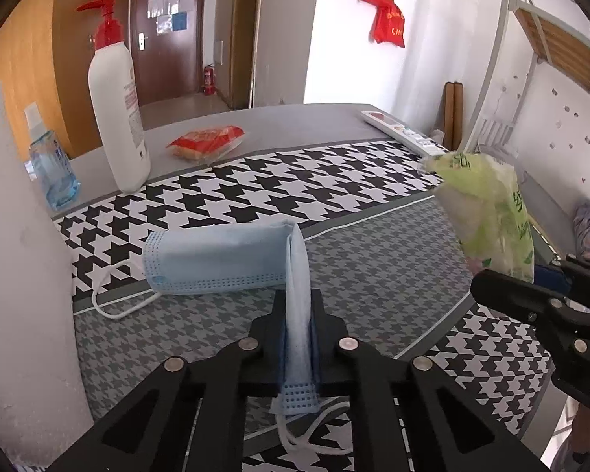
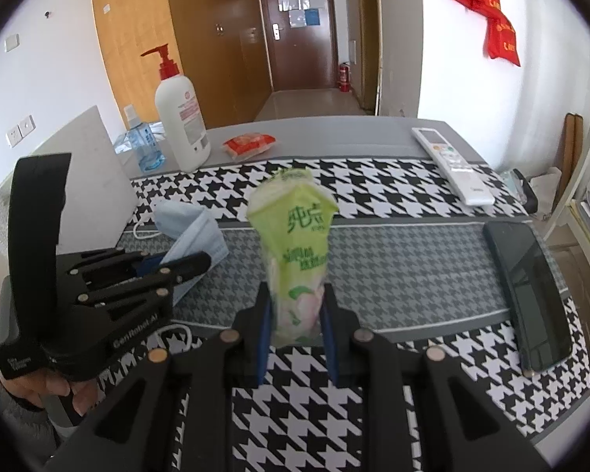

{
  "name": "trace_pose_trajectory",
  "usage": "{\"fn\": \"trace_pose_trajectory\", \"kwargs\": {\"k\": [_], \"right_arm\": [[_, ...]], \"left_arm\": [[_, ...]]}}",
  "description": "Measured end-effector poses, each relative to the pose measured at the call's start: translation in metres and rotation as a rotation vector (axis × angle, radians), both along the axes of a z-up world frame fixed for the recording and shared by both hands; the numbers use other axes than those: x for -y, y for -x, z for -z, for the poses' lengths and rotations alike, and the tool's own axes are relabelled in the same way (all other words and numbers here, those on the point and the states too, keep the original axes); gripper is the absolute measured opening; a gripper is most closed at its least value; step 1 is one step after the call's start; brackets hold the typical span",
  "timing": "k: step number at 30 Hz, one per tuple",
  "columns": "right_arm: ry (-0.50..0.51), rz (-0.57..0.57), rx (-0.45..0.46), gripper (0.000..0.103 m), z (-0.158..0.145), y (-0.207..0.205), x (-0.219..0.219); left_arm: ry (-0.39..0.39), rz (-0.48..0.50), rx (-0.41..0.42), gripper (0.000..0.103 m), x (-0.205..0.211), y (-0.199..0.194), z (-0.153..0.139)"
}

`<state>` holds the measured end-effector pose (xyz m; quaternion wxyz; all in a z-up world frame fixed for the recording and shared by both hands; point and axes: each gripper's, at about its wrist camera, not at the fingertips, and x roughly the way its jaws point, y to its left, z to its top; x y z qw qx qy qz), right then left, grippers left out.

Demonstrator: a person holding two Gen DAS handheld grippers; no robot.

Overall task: Organize soft objects
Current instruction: 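Lift the mask and tissue packet and carry both toward the foam box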

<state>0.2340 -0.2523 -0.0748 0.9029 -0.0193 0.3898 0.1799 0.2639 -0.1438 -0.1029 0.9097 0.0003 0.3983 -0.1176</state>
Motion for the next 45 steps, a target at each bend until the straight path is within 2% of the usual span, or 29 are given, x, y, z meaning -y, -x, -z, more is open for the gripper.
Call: {"fn": "trace_pose_trajectory", "kwargs": {"k": [8,20,27,45], "right_arm": [[-0.017,0.018,0.001,0.027,0.0,0.006,0.002],[-0.037,0.024,0.043,0.027,-0.015,0.024,0.008],[-0.049,0.026,0.07,0.027,-0.025,0.033,0.01],[-0.079,0.015,0.192,0.027,-0.058,0.06,-0.003]], "left_arm": [[0.013,0.024,0.042,0.009,0.001,0.012,-0.009],[-0.021,0.029,0.128,0.009,0.006,0.04,-0.034],[-0.03,0.02,0.144,0.009,0.004,0.05,-0.046],[-0.051,0.006,0.266,0.009,-0.015,0.088,-0.091]]}}
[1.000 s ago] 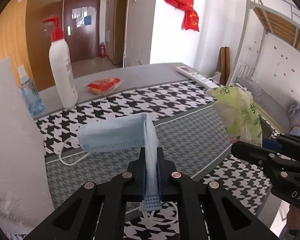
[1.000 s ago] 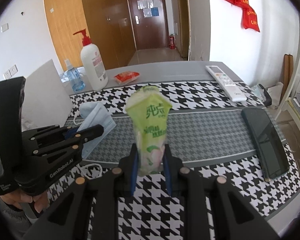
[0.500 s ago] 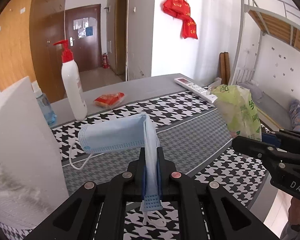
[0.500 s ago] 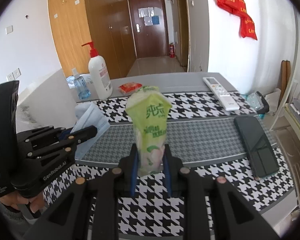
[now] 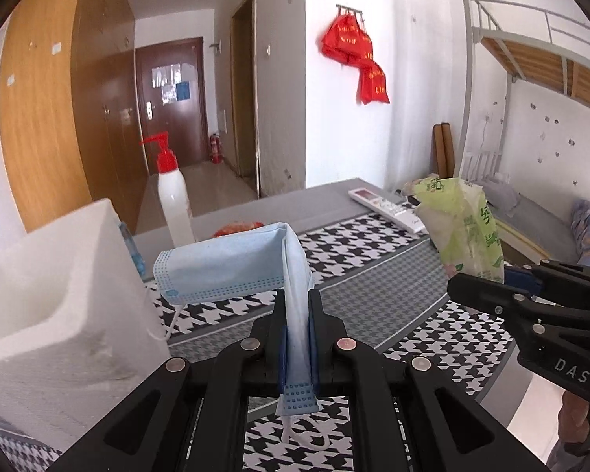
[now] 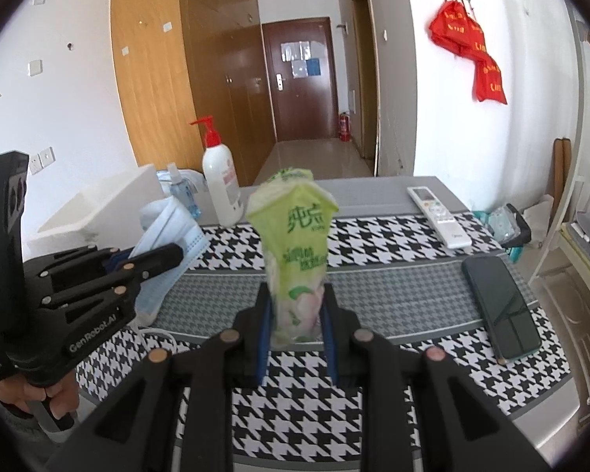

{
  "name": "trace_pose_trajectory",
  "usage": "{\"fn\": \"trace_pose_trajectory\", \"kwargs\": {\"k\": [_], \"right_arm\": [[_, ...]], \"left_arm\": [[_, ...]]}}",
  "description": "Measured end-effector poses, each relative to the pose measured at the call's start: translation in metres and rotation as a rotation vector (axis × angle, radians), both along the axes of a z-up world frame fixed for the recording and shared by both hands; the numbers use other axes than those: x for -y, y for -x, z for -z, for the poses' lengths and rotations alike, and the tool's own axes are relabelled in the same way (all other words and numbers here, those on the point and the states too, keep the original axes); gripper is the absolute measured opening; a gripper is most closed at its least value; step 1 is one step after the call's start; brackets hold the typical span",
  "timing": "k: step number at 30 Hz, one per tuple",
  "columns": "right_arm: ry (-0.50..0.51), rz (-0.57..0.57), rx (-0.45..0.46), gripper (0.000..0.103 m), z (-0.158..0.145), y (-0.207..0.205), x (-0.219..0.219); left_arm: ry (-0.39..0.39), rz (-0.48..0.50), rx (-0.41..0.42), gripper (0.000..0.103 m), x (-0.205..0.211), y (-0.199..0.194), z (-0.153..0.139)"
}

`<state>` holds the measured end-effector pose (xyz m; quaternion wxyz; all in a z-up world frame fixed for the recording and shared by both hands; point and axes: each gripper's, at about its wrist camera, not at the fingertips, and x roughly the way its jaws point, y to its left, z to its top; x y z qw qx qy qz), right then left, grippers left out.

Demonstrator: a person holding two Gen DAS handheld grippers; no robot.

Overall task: Organize soft objects
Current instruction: 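Lift the mask and tissue packet and carry both toward the foam box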

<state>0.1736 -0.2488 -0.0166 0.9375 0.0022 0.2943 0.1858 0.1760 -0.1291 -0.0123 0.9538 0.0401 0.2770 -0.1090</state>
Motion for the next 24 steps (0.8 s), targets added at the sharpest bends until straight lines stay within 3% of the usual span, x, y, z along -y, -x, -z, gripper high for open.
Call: {"fn": "trace_pose_trajectory", "kwargs": {"k": [12,24], "right_arm": [[0.012,0.01,0.056,0.027,-0.019,0.017,-0.014],[0.005,0.001,0.1,0.027,-0.038,0.024,-0.027]], "left_arm": [[0.012,0.039,0.082,0.009,-0.009,0.023,-0.025],[0.031,0.009,0.188,0.009,-0.03,0.05,-0.06]]}}
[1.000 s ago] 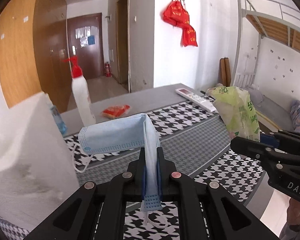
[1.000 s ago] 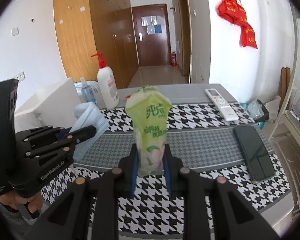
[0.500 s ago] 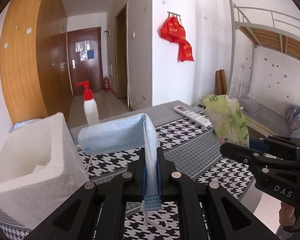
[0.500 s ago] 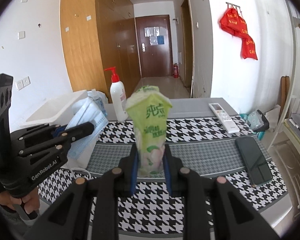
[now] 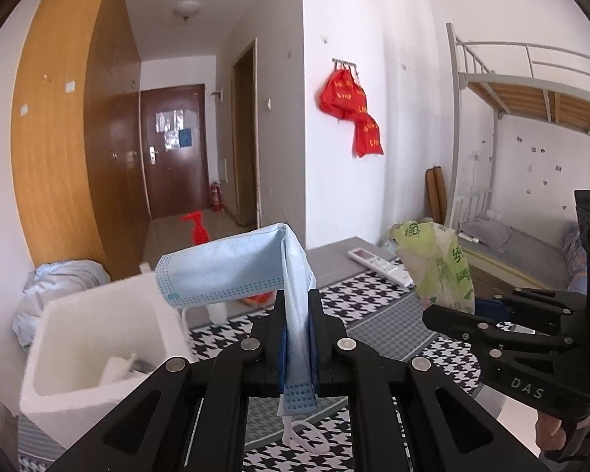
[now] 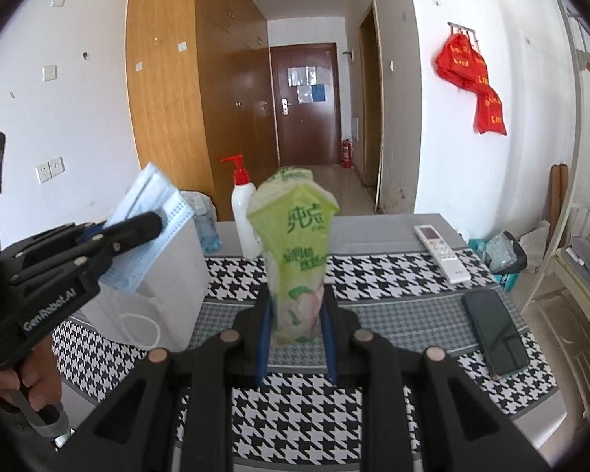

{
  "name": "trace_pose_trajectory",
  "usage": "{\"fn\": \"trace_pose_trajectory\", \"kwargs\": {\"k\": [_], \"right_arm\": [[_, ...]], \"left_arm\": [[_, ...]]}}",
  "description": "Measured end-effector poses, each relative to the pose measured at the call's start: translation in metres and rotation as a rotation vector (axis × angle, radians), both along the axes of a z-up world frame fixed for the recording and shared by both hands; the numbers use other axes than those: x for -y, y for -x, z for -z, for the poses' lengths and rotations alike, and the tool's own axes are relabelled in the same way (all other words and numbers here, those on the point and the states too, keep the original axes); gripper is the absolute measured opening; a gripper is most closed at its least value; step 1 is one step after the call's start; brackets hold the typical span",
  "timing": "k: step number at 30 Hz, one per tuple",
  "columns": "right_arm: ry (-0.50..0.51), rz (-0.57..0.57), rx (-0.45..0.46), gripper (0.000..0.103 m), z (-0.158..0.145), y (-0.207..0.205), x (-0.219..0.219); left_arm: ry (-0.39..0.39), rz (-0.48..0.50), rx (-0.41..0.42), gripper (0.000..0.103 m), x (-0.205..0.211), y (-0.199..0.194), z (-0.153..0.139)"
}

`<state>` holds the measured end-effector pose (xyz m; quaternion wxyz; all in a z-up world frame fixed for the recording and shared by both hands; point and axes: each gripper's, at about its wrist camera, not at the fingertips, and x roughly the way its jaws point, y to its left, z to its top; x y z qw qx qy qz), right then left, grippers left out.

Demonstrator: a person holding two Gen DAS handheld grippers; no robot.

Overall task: Organize soft objects
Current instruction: 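Lift the mask and tissue packet and carry both toward the foam box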

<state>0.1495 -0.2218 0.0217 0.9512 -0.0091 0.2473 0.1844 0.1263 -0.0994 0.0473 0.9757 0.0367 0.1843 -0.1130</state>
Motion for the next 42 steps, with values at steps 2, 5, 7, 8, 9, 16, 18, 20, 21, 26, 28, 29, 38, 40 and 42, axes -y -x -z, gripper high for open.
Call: {"fn": "trace_pose_trajectory", "kwargs": {"k": [2,5,7,8,9,16,18,20,21,26,28,29,38,40,42], "right_arm": [[-0.001,-0.009,0.001,0.027,-0.003,-0.001,-0.005],[-0.006,-0.022,0.009,0.027,-0.006,0.0,-0.01],[-0.009,-0.034,0.013,0.027,-0.007,0.001,-0.015],[-0.008,-0.039,0.015,0.027,-0.008,0.002,-0.017],[-0.007,-0.045,0.019,0.027,-0.009,0.002,-0.019],[-0.021,-0.083,0.046,0.027,-0.016,0.005,-0.031],[-0.02,-0.094,0.051,0.027,-0.016,0.005,-0.034],[-0.02,-0.105,0.057,0.027,-0.018,0.006,-0.038],[-0.02,-0.11,0.059,0.027,-0.018,0.006,-0.039],[-0.026,-0.147,0.073,0.027,-0.02,0.009,-0.051],[-0.024,-0.163,0.076,0.027,-0.021,0.011,-0.057],[-0.023,-0.173,0.077,0.027,-0.021,0.011,-0.061],[-0.016,-0.229,0.081,0.027,-0.022,0.01,-0.082],[-0.015,-0.242,0.083,0.027,-0.022,0.01,-0.086],[-0.016,-0.258,0.086,0.027,-0.023,0.011,-0.092]], "left_arm": [[-0.003,-0.004,0.01,0.009,-0.002,0.002,-0.003],[0.011,-0.017,0.022,0.009,-0.008,0.006,-0.008],[0.014,-0.029,0.027,0.009,-0.011,0.007,-0.01],[0.014,-0.033,0.031,0.009,-0.012,0.008,-0.01],[0.011,-0.04,0.037,0.009,-0.014,0.009,-0.011],[0.009,-0.08,0.042,0.009,-0.029,0.011,-0.017],[0.009,-0.096,0.046,0.009,-0.035,0.014,-0.018],[0.009,-0.109,0.046,0.009,-0.04,0.015,-0.018],[0.008,-0.118,0.047,0.009,-0.043,0.017,-0.019],[0.012,-0.165,0.045,0.009,-0.06,0.021,-0.018],[0.013,-0.182,0.046,0.009,-0.069,0.025,-0.017],[0.016,-0.191,0.046,0.009,-0.073,0.027,-0.018],[0.015,-0.247,0.043,0.009,-0.095,0.032,-0.02],[0.016,-0.26,0.039,0.009,-0.097,0.031,-0.02],[0.014,-0.274,0.032,0.009,-0.1,0.031,-0.02]]}}
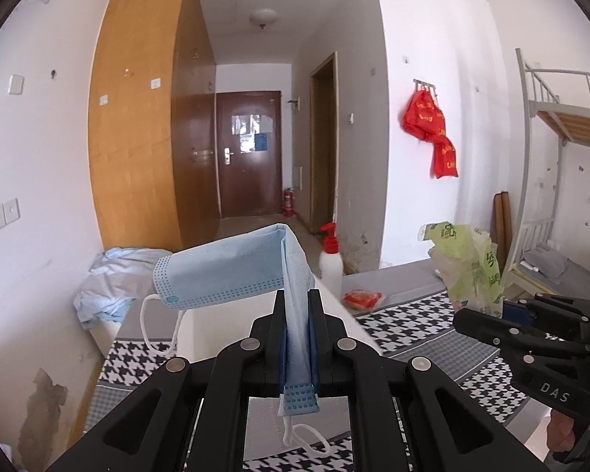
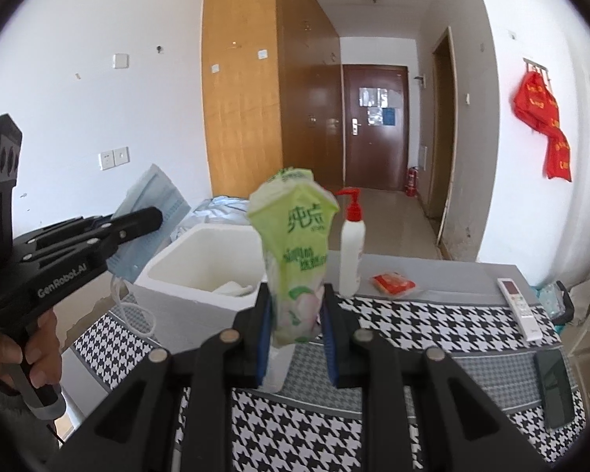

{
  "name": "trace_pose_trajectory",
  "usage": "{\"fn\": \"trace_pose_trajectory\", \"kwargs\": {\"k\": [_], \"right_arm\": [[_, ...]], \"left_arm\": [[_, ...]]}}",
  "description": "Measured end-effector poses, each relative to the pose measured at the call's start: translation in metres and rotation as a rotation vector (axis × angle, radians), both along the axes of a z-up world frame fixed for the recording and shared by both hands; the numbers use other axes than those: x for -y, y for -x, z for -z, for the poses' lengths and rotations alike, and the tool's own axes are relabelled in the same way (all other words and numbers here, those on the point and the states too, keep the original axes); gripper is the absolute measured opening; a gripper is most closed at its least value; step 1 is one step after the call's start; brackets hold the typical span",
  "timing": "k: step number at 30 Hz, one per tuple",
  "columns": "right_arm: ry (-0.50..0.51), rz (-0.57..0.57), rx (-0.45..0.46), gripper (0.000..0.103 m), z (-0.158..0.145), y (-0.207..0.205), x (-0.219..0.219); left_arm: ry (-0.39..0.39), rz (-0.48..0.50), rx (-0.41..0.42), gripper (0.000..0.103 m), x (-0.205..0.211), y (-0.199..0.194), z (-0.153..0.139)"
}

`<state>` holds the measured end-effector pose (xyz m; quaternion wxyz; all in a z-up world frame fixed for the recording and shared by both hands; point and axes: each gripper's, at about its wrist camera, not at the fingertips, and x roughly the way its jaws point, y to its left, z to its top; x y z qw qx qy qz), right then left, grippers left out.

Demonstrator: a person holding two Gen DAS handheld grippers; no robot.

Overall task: Organize soft objects
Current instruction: 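Lift the mask and tissue packet and carry both toward the foam box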

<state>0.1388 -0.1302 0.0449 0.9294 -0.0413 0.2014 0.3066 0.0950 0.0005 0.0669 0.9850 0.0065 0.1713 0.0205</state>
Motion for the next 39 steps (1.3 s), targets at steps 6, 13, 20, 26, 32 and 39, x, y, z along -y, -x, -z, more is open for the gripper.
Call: {"fn": "trace_pose_trajectory", "kwargs": {"k": [6,13,20,26,32,39], "right_arm": [[0.004,-0.042,0.003,0.027,-0.001,-0.001,-0.014],[0.004,-0.076,0.001,0.027,0.002,-0.007,-0.029],[0.007,-0.07,-0.007,0.027,0.005,-0.017,-0.032],[0.013,-0.053,-0.01,0.027,0.007,-0.02,-0.031],[0.02,-0.037,-0.015,0.027,0.008,-0.022,-0.028],[0.03,-0.022,-0.023,0.027,0.01,-0.024,-0.029]], "left_arm": [[-0.006,-0.023,-0.026,0.009,-0.009,-0.005,0.003],[-0.005,-0.023,-0.062,0.009,-0.017,-0.018,0.01],[0.008,-0.012,-0.082,0.009,-0.023,-0.037,0.013],[0.014,-0.003,-0.114,0.009,-0.023,-0.056,0.018],[0.04,-0.004,-0.163,0.009,-0.029,-0.073,0.028],[0.052,-0.024,-0.21,0.009,-0.036,-0.093,0.038]]}}
